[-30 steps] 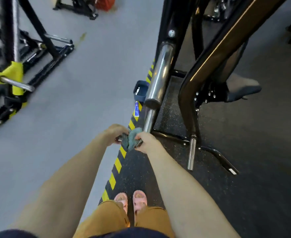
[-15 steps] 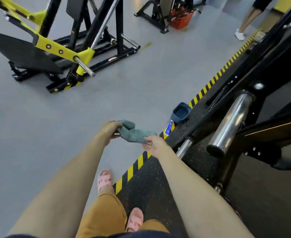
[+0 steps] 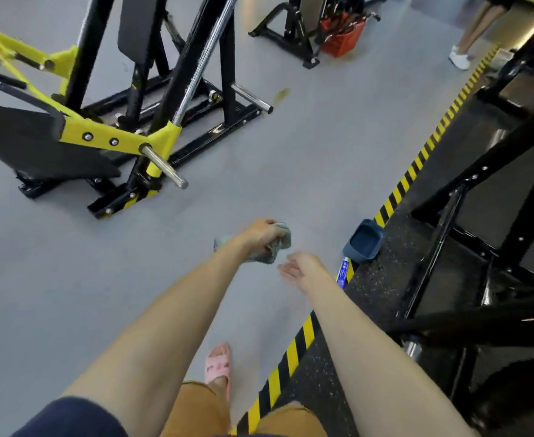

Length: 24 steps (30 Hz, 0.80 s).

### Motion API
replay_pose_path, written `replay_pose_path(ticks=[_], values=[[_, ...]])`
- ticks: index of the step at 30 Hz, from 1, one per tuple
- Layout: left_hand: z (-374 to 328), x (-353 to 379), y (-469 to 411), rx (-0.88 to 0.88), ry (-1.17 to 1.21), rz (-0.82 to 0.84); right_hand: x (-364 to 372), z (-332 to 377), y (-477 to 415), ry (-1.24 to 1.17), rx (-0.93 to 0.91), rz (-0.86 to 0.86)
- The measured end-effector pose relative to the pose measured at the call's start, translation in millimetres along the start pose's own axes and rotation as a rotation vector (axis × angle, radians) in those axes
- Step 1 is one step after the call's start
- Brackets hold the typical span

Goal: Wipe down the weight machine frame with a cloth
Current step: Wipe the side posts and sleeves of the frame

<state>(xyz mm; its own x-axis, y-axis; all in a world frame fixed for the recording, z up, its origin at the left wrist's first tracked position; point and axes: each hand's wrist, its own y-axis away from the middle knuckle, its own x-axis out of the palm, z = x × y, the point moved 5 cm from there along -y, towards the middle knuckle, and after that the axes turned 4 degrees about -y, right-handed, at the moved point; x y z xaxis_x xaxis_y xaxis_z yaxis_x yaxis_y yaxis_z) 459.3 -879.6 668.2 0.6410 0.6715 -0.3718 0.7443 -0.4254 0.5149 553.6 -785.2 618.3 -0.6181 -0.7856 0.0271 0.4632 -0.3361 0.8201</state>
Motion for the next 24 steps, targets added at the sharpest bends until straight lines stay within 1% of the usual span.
replay_pose_path(ticks=[2,4,6,9,12,15,17,20,22,24], values=[[-21.2,-11.4,-32.8,0.018,-0.051,0.052,29.3,35.5,-15.6,-0.006,-0.079,0.072],[-41.4,-16.3,-66.2,0.035,-0.123,0.118,40.6,69.7,-30.0,-0.001,-0.145,0.085],[-65.4,-15.2,-98.5,0.044,-0.164,0.198,32.1,102.1,-47.4,-0.061,-0.180,0.019],[-102.6,-5.6,-150.4,0.074,-0.263,0.315,-0.4,150.6,-80.0,-0.155,-0.211,-0.153],[-142.3,4.7,-197.9,0.117,-0.405,0.402,-26.8,198.5,-114.1,-0.103,-0.237,-0.263],[-185.8,6.1,-246.9,0.156,-0.533,0.395,-30.7,259.9,-141.3,-0.115,-0.237,-0.280],[-214.4,4.4,-281.6,0.189,-0.569,0.388,-32.2,305.2,-158.0,-0.111,-0.284,-0.308],[-252.4,-2.9,-332.9,0.212,-0.496,0.365,-34.3,366.6,-183.5,-0.055,-0.361,-0.324],[-275.5,-5.9,-363.9,0.240,-0.470,0.363,-35.8,394.7,-204.0,-0.016,-0.360,-0.334],[-298.5,-3.3,-395.2,0.296,-0.510,0.395,-40.8,418.6,-223.0,-0.005,-0.339,-0.380]])
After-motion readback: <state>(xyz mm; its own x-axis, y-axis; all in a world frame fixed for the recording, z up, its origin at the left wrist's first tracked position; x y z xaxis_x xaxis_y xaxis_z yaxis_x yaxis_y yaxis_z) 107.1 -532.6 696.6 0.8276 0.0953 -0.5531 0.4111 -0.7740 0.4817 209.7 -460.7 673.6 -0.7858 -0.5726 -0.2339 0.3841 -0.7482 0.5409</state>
